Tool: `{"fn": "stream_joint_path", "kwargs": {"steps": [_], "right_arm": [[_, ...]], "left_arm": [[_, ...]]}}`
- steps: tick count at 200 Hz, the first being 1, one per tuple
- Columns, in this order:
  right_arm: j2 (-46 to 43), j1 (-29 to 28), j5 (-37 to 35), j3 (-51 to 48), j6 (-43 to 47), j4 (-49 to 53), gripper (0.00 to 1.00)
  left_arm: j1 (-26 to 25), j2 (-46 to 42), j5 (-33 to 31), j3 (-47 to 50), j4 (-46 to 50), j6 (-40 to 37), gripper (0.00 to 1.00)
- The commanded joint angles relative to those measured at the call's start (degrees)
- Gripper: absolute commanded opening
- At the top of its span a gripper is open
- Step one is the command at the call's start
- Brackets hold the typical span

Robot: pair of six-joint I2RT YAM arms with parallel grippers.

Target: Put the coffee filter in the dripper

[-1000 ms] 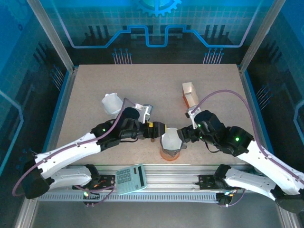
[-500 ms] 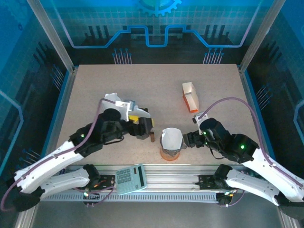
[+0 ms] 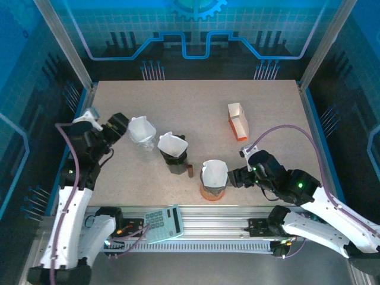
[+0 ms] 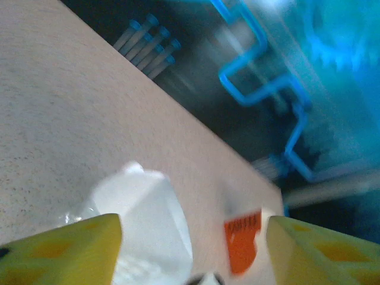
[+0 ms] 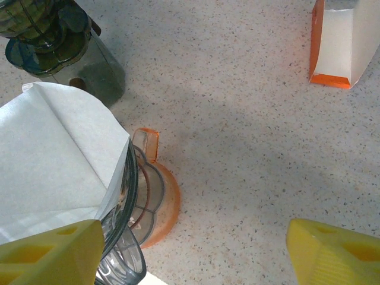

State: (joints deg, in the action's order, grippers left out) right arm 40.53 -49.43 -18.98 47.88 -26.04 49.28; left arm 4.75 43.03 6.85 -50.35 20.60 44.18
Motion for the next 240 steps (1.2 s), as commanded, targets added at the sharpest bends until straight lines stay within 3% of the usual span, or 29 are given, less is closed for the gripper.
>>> {"fn": "stream_joint_path", "kwargs": {"steps": [1, 27, 69, 80, 138, 192, 240], "right_arm": [[-1.2, 0.7, 1.0, 0.0, 0.3, -1.2, 0.81], [-2.6, 0.7, 0.5, 0.7, 0.6, -0.7, 0.81], [-5.1, 0.7, -1.7, 1.1, 0.8, -1.0, 0.81], [-4.9, 0.7, -1.9, 1.2, 0.8, -1.3, 0.81], [-3.2, 0.8, -1.9, 2.2, 1.9, -2.1, 0.81], [-3.9, 0.9, -2.9, 4.2, 2.1, -0.5, 0.81], [-3.8, 0.8, -3.0, 3.8, 2.1, -0.9, 0.81]], "left_arm": [[10.3, 0.3, 9.0, 7.2, -6.5, 10.4, 0.57], [16.0, 2.2, 8.9, 13.6, -12.0, 13.8, 0.49], [16.5, 11.2, 10.8, 19.5, -21.7, 15.7, 0.29], [16.1, 13.8, 11.2, 20.4, -23.3, 15.8, 0.21], [8.1, 27.2, 8.3, 22.2, -32.1, 18.6, 0.02], [5.1, 37.0, 8.8, 22.8, -39.1, 21.9, 0.0], [2.7, 39.0, 8.3, 23.4, -41.1, 23.1, 0.0]]}}
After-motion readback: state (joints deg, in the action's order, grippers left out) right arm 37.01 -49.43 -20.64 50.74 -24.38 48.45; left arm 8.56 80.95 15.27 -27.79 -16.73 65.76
